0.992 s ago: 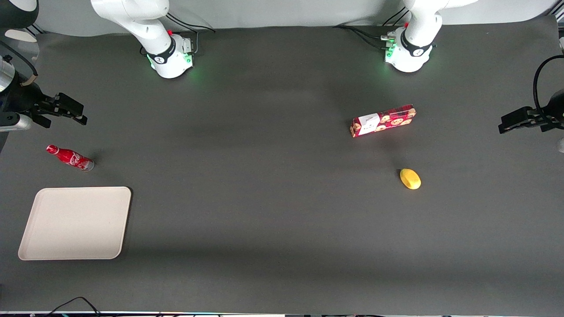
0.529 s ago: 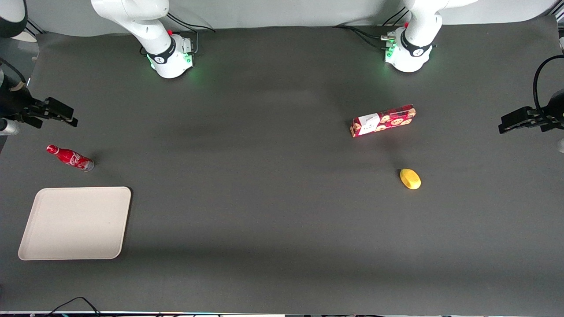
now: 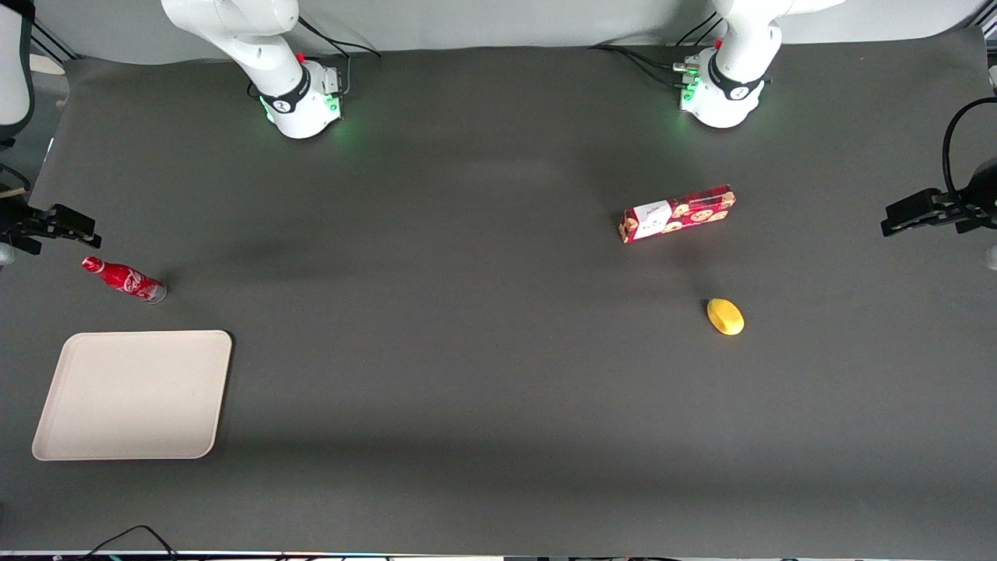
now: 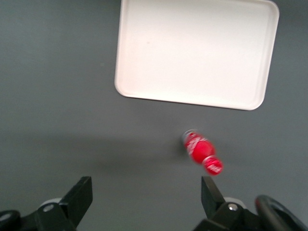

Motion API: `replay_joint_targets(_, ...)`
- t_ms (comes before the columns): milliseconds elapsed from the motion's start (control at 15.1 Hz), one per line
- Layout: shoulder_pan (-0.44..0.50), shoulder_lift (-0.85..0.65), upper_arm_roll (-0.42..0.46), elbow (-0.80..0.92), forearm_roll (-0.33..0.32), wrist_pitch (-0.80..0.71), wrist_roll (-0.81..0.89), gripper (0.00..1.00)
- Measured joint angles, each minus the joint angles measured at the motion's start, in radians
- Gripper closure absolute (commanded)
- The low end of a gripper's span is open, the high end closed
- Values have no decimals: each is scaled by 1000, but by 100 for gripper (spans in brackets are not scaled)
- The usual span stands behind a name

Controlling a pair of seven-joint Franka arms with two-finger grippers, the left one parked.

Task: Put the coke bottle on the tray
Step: 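Move the open right gripper over the red Coca-Cola bottle's cap end, then lower the right gripper and close it around the bottle's neck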

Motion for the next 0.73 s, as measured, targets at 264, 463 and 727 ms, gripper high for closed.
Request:
replay_joint_targets(264,-23,15,-99,-150,-1,232,-160,0)
replay_joint_targets(463,-44,46,-122,-217,-1,348,-228,0)
replay_joint_targets(727,-90,105,-129,-241,20,428,-333,0)
